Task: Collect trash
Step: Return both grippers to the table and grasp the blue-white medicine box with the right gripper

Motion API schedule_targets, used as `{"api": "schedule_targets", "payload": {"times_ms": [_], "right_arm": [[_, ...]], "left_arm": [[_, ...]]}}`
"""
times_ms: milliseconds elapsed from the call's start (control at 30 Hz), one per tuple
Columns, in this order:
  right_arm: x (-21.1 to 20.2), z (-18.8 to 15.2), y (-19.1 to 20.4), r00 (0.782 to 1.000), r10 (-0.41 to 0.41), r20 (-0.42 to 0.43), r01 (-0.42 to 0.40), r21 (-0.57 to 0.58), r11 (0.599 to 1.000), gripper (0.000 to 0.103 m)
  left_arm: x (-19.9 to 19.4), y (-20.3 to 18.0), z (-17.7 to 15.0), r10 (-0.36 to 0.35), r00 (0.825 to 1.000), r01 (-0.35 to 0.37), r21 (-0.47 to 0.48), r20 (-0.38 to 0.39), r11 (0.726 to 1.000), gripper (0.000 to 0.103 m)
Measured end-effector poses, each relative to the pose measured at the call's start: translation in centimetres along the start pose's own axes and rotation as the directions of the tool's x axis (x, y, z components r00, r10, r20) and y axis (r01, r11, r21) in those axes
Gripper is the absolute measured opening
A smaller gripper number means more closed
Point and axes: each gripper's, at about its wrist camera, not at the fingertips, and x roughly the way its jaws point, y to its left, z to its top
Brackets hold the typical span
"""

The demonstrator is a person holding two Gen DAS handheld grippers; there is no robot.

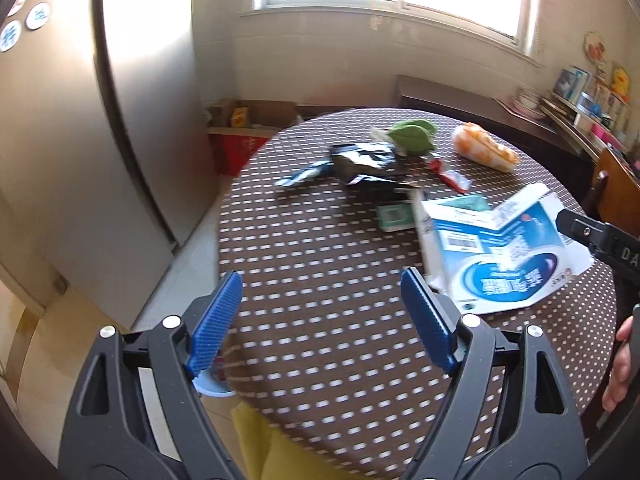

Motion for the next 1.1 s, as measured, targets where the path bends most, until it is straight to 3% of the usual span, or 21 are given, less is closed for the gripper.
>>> {"api": "schedule_targets", "payload": {"times_ms": [300,533,600,667,733,767,867,1100], "right_arm": [[4.5,-0.9,-2.0,0.985,0.097,-0.146,-0.089,0.063,0.994,0.084],[6.1,-1.1,1.2,0.987,0.029,-0.159,-0.034,-0.031,0.999,0.084],[6.5,-1.1,1.8,0.99,0.012,-0.141,-0.021,-0.061,0.998,0.07],[6.7,-0.9,1.8,0.992,0.004,-0.128,-0.011,-0.056,0.998,0.025],[6.6,-0.5,0.9,0.985,0.111,-0.13,-0.11,0.018,0.994,0.011],[6.4,-0.4,0.6,0.982,0.144,-0.125,-0.139,0.044,0.989,0.008],[4.7,0.5,0.1,0.991,0.126,-0.052,-0.123,0.055,0.991,0.006],[1.2,3.6,-1.3,0.989,0.125,0.079,-0.131,0.065,0.989,0.005]], "left_arm": [[1.9,-2.8,1.2,-0.016,1.0,0.016,0.029,-0.019,0.999,0.083],[2.9,-2.7,1.6,0.0,0.999,0.001,0.041,-0.035,0.999,0.085],[3.1,-2.5,1.7,0.007,0.999,-0.006,0.038,-0.04,0.999,0.085],[3.3,-2.4,1.8,0.011,0.999,-0.01,0.033,-0.045,0.999,0.085],[3.6,-2.2,2.0,0.015,0.999,-0.013,0.028,-0.049,1.0,0.085],[3.7,-2.2,2.1,0.014,0.999,-0.013,0.025,-0.051,1.0,0.085],[3.9,-2.3,2.6,0.003,0.999,-0.002,0.022,-0.049,1.0,0.086],[5.1,-3.6,4.5,-0.035,0.999,0.036,0.02,-0.038,0.999,0.089]]}}
